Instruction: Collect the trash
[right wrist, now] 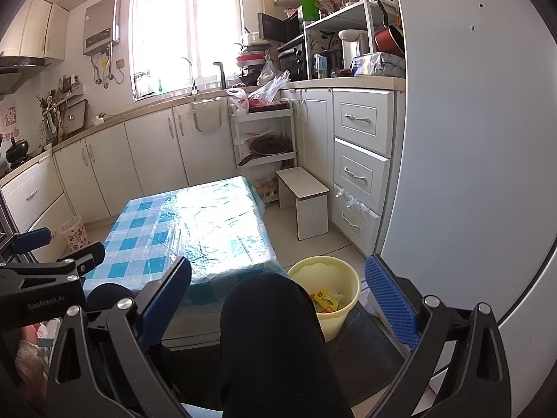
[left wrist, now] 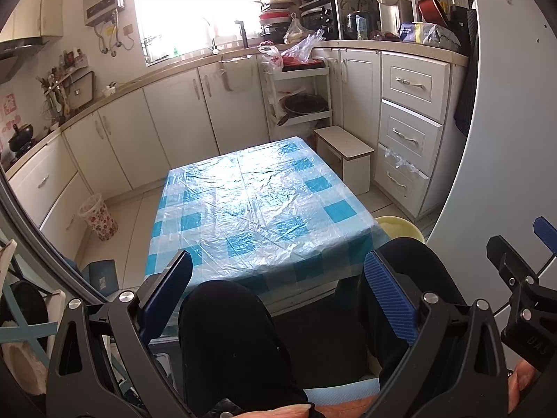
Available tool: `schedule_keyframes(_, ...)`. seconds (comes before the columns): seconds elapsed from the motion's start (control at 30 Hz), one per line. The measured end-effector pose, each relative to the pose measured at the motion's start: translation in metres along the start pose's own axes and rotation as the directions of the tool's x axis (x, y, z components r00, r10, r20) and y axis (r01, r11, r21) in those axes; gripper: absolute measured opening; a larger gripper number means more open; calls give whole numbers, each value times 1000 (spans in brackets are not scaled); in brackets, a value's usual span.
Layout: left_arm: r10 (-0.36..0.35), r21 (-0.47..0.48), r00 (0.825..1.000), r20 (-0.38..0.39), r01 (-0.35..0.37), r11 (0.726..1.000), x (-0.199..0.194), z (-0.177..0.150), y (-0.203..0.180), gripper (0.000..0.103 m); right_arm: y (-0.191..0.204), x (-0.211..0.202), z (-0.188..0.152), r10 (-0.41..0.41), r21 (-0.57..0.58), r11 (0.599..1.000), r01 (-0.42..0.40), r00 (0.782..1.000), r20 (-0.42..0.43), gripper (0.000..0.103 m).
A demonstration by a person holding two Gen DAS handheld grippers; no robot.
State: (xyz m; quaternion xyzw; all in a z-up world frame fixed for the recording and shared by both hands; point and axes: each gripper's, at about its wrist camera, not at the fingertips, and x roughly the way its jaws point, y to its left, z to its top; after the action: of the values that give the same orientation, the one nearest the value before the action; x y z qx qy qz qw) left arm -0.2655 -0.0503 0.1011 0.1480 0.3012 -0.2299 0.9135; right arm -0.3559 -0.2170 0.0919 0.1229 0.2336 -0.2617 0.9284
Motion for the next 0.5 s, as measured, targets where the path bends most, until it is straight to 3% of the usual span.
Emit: schedule_keyframes(0.5, 2, -5, 1000, 1, -2, 1000, 0, -3, 1, 95, -2, 1, -1, -2, -2, 1000, 2, 1000, -2, 96)
